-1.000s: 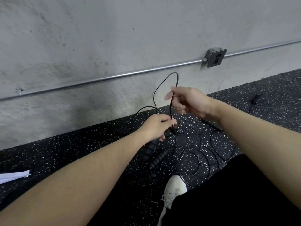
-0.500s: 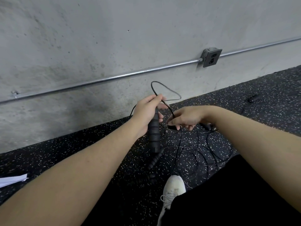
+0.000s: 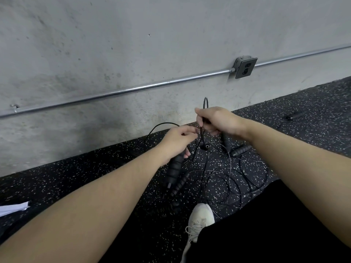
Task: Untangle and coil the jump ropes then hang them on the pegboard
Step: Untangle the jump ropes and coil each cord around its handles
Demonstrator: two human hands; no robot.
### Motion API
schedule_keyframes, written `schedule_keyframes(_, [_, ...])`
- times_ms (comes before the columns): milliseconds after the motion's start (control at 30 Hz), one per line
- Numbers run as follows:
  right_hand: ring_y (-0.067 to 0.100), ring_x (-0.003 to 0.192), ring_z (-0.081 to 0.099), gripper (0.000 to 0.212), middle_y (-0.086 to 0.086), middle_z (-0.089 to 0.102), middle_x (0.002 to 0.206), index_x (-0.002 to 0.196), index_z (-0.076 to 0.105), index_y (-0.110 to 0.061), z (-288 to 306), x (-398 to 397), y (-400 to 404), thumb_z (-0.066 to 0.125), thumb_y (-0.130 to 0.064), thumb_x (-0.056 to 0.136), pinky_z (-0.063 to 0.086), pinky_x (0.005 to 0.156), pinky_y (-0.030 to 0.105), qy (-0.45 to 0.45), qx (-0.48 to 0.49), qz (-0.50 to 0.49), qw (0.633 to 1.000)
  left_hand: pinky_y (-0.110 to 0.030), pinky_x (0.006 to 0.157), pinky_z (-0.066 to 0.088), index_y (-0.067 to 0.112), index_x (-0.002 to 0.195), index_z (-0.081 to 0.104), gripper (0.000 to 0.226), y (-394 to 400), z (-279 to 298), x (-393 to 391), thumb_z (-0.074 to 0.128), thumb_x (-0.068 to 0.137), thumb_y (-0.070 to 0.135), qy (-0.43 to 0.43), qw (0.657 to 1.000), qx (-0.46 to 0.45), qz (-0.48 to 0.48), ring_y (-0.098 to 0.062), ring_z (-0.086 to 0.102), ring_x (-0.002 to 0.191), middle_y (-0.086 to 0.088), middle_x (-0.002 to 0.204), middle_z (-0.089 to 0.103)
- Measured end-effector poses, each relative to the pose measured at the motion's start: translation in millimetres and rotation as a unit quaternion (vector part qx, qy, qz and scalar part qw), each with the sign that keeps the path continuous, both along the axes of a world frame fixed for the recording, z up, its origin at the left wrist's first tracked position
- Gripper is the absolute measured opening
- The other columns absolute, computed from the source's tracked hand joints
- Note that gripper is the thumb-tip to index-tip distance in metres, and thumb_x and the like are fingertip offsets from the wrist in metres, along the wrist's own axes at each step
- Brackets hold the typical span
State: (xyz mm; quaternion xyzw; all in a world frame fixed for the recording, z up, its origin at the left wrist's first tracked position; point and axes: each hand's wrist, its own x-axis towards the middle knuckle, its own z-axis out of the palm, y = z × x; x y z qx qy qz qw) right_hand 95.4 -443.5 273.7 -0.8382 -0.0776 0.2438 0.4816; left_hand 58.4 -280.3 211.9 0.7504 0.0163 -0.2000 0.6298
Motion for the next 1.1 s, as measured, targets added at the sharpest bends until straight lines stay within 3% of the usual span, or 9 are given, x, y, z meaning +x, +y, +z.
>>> schedule_keyframes(200, [0.012, 0.048, 0.018, 0.047, -0.007, 0.023, 0.051, 0.065, 0.046, -0.019, 0, 3, 1, 0.037, -0.036, 0.107, 0.02, 0.045, 0.023, 0.092, 0.178, -0.038, 0.979, -0.033, 0.057, 0.057, 0.027, 0.105, 0.071, 0.009, -11, -4, -7, 0.063, 0.101, 0.03, -0.035, 0.995, 0.058, -0.071, -0.015, 0.058, 0.048, 0.015, 0.102, 0.067])
schedule_keyframes(300, [0.012, 0.05, 0.019, 0.042, -0.005, 0.03, 0.054, 0.082, 0.055, -0.017, -2, 5, -2, 0.034, -0.042, 0.107, 0.014, 0.049, 0.028, 0.111, 0.208, -0.052, 0.97, -0.034, 0.056, 0.056, 0.023, 0.102, 0.074, 0.015, -10, -5, -5, 0.061, 0.102, 0.032, -0.048, 0.995, 0.069, -0.045, -0.014, 0.059, 0.048, 0.009, 0.099, 0.072])
schedule_keyframes(400, [0.012, 0.051, 0.022, 0.043, -0.002, 0.04, 0.061, 0.121, 0.055, -0.016, -6, 9, -9, 0.024, -0.041, 0.105, 0.014, 0.052, 0.03, 0.118, 0.176, -0.048, 0.976, -0.025, 0.046, 0.05, 0.018, 0.101, 0.073, 0.016, -9, -2, -3, 0.059, 0.103, 0.026, -0.031, 0.999, 0.001, 0.009, -0.014, 0.056, 0.044, -0.002, 0.102, 0.075])
schedule_keyframes(500, [0.012, 0.052, 0.031, 0.04, -0.004, 0.047, 0.062, 0.134, 0.051, -0.019, -15, 6, -17, 0.029, -0.028, 0.102, 0.025, 0.05, 0.028, 0.093, 0.028, 0.01, 0.995, -0.024, 0.046, 0.05, 0.014, 0.102, 0.071, 0.017, -8, 5, 1, 0.058, 0.104, 0.026, -0.009, 0.998, -0.04, 0.049, -0.015, 0.054, 0.044, -0.005, 0.099, 0.076])
schedule_keyframes(633, [0.006, 0.05, 0.041, 0.032, -0.006, 0.054, 0.07, 0.131, 0.054, -0.021, -16, -2, -19, 0.042, -0.015, 0.102, 0.034, 0.05, 0.023, 0.073, -0.155, 0.101, 0.98, -0.025, 0.045, 0.05, 0.011, 0.1, 0.072, 0.017, -4, 13, 3, 0.062, 0.102, 0.024, 0.023, 0.986, -0.124, 0.105, -0.014, 0.054, 0.044, -0.007, 0.094, 0.078])
schedule_keyframes(767, [0.015, 0.062, 0.047, 0.023, -0.001, 0.062, 0.083, 0.118, 0.063, -0.022, -16, -4, -16, 0.047, -0.033, 0.106, 0.039, 0.053, 0.025, 0.071, -0.226, 0.139, 0.962, -0.023, 0.043, 0.047, 0.014, 0.093, 0.07, 0.017, 1, 18, 9, 0.06, 0.102, 0.024, 0.043, 0.968, -0.196, 0.148, -0.012, 0.053, 0.043, -0.01, 0.091, 0.077])
schedule_keyframes(833, [0.016, 0.067, 0.049, 0.03, 0.001, 0.062, 0.082, 0.102, 0.068, -0.026, -15, -2, -14, 0.042, -0.039, 0.108, 0.039, 0.057, 0.024, 0.02, -0.235, 0.119, 0.964, -0.023, 0.043, 0.047, 0.014, 0.097, 0.07, 0.016, 3, 19, 10, 0.06, 0.102, 0.026, 0.041, 0.963, -0.216, 0.159, -0.011, 0.053, 0.044, -0.009, 0.093, 0.077])
schedule_keyframes(933, [0.005, 0.051, 0.045, 0.039, -0.002, 0.057, 0.071, 0.094, 0.073, -0.025, -13, -2, -12, 0.041, -0.041, 0.108, 0.036, 0.053, 0.017, -0.023, -0.204, 0.093, 0.974, -0.025, 0.046, 0.047, 0.017, 0.106, 0.07, 0.018, 5, 20, 8, 0.06, 0.103, 0.032, 0.019, 0.967, -0.202, 0.157, -0.012, 0.053, 0.045, -0.005, 0.1, 0.078])
schedule_keyframes(1100, [0.013, 0.053, 0.039, 0.046, -0.006, 0.045, 0.056, 0.082, 0.068, -0.019, -10, -2, -8, 0.039, -0.044, 0.107, 0.033, 0.058, 0.031, -0.042, -0.08, 0.032, 0.995, -0.027, 0.047, 0.05, 0.023, 0.115, 0.068, 0.016, 2, 4, 2, 0.064, 0.1, 0.023, 0.022, 0.995, -0.07, 0.066, -0.015, 0.057, 0.047, -0.003, 0.111, 0.073])
